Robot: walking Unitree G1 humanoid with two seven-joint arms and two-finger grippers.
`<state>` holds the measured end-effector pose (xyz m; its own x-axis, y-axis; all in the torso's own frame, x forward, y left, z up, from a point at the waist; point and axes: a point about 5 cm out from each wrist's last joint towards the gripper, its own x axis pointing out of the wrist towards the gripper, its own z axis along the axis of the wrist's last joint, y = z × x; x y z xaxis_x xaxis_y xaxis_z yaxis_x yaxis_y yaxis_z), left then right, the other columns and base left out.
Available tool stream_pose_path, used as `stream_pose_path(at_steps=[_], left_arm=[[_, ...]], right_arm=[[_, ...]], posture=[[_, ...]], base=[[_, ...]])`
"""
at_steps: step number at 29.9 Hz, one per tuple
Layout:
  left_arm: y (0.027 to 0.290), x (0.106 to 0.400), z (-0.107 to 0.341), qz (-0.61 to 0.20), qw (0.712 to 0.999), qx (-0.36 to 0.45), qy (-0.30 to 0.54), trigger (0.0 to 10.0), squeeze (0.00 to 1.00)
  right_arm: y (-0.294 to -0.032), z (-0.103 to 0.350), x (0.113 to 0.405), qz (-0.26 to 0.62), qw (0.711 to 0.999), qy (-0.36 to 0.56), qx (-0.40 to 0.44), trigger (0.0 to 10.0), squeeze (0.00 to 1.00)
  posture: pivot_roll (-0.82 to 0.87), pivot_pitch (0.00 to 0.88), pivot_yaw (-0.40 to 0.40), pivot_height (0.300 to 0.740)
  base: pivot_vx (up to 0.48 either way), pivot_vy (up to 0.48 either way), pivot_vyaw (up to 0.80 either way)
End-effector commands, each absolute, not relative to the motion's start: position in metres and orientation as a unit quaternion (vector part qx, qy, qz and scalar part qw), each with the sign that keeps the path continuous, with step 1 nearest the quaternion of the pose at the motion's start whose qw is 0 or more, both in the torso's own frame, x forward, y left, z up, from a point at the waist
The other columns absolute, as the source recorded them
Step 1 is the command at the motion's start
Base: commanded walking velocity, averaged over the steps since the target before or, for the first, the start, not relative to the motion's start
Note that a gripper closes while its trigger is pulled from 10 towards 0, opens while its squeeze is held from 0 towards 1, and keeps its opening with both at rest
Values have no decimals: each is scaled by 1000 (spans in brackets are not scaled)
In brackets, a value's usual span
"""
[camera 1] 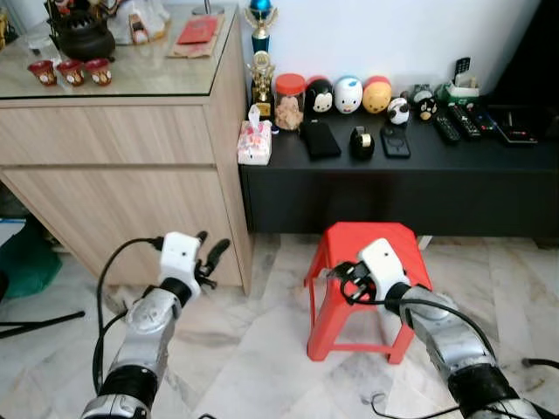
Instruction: Hang keys on a hook
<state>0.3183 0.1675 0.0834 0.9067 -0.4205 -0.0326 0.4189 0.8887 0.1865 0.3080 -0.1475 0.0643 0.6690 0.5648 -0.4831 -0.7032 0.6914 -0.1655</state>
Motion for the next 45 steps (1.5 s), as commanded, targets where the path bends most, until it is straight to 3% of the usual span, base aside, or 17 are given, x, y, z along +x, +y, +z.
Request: stream_pose_path(at_steps=[1,6,7,9,12,26,45], left_arm=[[153,313,81,-273,956,111,8,10000,0],[134,307,84,-344,932,113,19,10000,0],[126,303,85,-378,919,111,27,10000,0],[123,300,86,-391,913,111,31,10000,0],[114,290,82,-447,884,121,60,10000,0],[112,273,69,-495,842,170,132,10000,0],[115,287,74,-437,871,187,125,10000,0]], right_arm=[[-137,75,310,400,872,187,-210,10000,0],[-128,84,314,425,859,177,-224,10000,0],[-123,86,312,448,843,176,-241,10000,0],[-121,87,311,457,836,175,-247,10000,0],[-113,91,311,476,823,169,-258,10000,0],[-97,103,314,489,815,144,-274,10000,0],[-87,112,314,495,817,126,-268,10000,0]], posture=[[-86,0,-12,740],[-84,0,-15,740],[-80,0,-17,740],[-80,0,-17,740],[-75,0,-20,740],[-76,0,-12,740],[-81,0,-9,740]], base=[[0,0,0],[0,0,0],[0,0,0],[0,0,0],[0,0,0],[0,0,0],[0,0,0]])
